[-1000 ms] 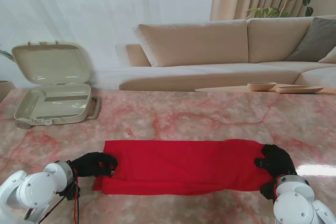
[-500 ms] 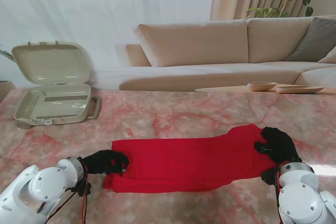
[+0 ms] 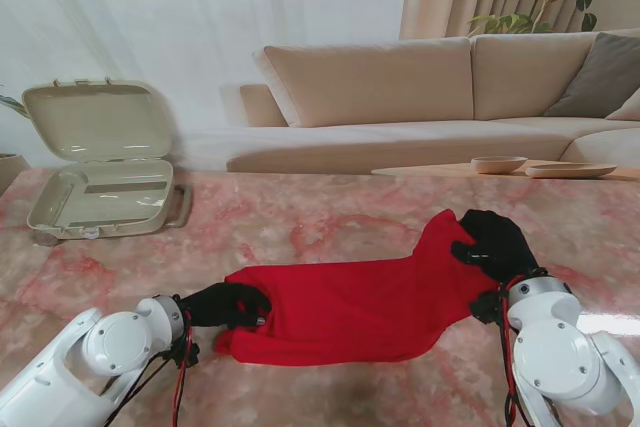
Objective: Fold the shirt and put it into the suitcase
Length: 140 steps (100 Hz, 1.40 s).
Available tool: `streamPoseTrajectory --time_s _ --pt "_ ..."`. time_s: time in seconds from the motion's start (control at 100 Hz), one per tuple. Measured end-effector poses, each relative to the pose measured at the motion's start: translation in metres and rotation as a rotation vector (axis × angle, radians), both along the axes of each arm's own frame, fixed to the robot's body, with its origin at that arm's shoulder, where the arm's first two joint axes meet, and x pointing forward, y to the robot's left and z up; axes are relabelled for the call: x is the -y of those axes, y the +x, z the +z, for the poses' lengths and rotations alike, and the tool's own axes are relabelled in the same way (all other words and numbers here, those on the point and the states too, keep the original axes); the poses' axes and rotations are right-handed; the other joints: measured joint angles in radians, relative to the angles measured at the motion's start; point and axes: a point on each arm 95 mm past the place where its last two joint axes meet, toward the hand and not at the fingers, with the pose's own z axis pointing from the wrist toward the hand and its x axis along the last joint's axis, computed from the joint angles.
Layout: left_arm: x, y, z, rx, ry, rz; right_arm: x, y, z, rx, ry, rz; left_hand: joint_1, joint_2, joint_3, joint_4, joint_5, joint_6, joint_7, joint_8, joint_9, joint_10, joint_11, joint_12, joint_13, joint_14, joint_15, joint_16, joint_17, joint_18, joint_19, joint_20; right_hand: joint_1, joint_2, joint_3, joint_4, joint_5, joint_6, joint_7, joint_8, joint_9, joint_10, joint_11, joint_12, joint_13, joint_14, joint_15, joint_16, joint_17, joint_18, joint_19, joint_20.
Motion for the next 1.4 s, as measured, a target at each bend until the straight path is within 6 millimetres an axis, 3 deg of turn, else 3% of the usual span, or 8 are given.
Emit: streamPoseTrajectory --time_s 0.29,0.54,0.81,1.4 --pt "0.022 0.005 -0.004 -0.017 -0.06 -0.017 -0.036 0.015 0.015 0.013 0.044 0.107 0.0 0.0 0.0 0.0 0.0 0.001 0.0 0.0 0.0 0.0 0.0 -0.001 0.0 -0.007 -0.016 0.0 0.0 -0.007 0.042 0.0 0.0 -0.002 0.0 0.0 0.0 0.0 0.0 0.0 0.001 0.0 0.0 0.0 0.0 0.0 0.0 0.001 0.0 0.0 0.0 0.0" --pt "0.028 0.005 -0.004 -0.021 -0.072 -0.02 -0.062 0.023 0.017 -0.002 0.083 0.178 0.0 0.0 0.0 0.0 0.0 0.003 0.0 0.0 0.0 0.001 0.0 -0.01 0.0 -0.009 -0.028 0.0 0.0 -0.014 0.042 0.0 0.001 -0.006 0.0 0.0 0.0 0.0 0.0 0.0 0.001 0.001 0.0 0.0 0.0 0.0 0.0 0.001 0.0 0.0 0.0 0.0" --pt "0.02 -0.004 -0.004 -0.01 -0.071 0.019 -0.087 0.029 0.011 -0.039 0.118 0.245 0.0 0.0 0.0 0.0 0.0 0.003 0.0 0.0 0.0 0.001 0.0 -0.01 -0.021 -0.036 -0.068 0.0 -0.003 -0.031 0.012 0.0 0.001 -0.009 0.0 0.0 0.003 0.0 0.0 0.0 0.001 0.002 -0.001 0.0 0.0 0.0 0.0 0.001 0.0 0.0 0.0 0.0" --pt "-0.004 -0.016 0.009 0.062 -0.057 0.109 -0.126 0.027 0.005 -0.06 0.166 0.343 0.0 0.0 0.0 0.0 0.0 0.003 -0.001 0.0 0.0 0.003 -0.019 -0.105 -0.04 -0.019 -0.121 -0.003 -0.004 -0.015 -0.029 -0.002 0.001 -0.013 0.0 0.0 0.013 0.0 -0.003 0.0 0.003 0.009 -0.011 0.001 0.0 0.003 0.0 0.009 0.0 0.003 0.0 0.001"
